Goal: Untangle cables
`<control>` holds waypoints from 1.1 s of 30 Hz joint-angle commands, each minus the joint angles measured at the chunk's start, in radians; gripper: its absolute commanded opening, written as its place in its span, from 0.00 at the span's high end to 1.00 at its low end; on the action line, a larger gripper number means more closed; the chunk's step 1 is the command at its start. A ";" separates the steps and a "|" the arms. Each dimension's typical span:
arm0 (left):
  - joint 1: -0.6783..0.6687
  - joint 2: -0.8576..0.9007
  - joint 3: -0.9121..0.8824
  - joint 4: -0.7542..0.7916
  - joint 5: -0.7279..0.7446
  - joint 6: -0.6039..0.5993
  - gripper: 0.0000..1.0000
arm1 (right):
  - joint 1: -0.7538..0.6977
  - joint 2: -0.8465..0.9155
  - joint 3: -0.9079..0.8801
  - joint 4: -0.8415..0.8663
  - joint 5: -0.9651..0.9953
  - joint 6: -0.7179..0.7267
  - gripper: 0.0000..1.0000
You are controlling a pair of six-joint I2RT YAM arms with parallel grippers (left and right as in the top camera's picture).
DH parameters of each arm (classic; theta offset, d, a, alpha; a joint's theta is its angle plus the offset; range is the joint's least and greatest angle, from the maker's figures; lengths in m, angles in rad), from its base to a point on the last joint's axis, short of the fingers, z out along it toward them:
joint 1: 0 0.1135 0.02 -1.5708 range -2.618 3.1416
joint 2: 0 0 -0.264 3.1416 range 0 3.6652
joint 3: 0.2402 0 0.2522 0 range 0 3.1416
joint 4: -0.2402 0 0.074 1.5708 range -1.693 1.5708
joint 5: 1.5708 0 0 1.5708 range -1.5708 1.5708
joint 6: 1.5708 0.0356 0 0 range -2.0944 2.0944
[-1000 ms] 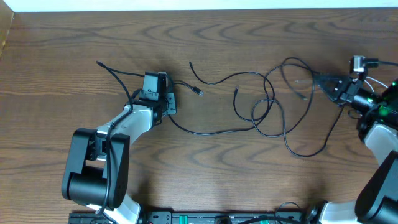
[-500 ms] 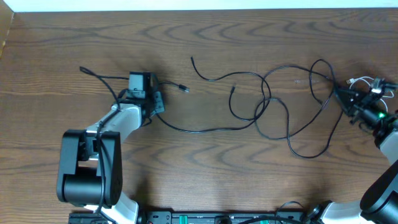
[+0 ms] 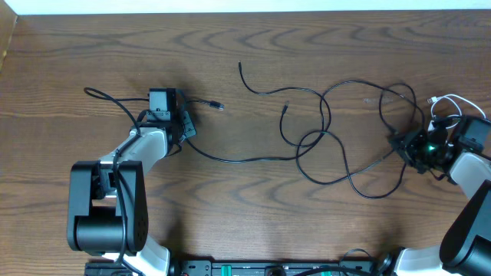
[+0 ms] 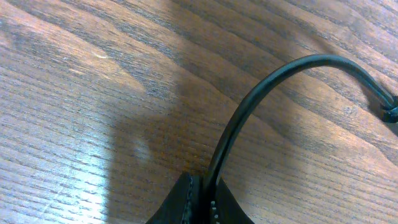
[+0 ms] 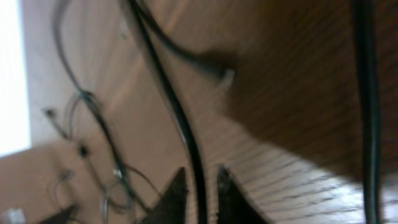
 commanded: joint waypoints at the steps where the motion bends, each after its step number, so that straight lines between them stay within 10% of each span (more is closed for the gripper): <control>1: 0.006 0.013 -0.003 -0.020 -0.005 -0.006 0.92 | 0.023 0.000 0.024 -0.048 0.092 -0.026 0.75; 10: 0.006 0.013 -0.003 -0.019 -0.005 -0.006 0.92 | 0.140 -0.039 0.244 -0.405 0.272 -0.131 0.46; 27: 0.006 0.013 -0.003 -0.016 0.023 -0.010 0.91 | 0.511 -0.038 0.288 -0.420 0.311 -0.212 0.43; 33: 0.006 0.013 -0.003 -0.024 0.037 -0.010 0.87 | 0.608 -0.037 0.280 -0.420 0.311 -0.122 0.59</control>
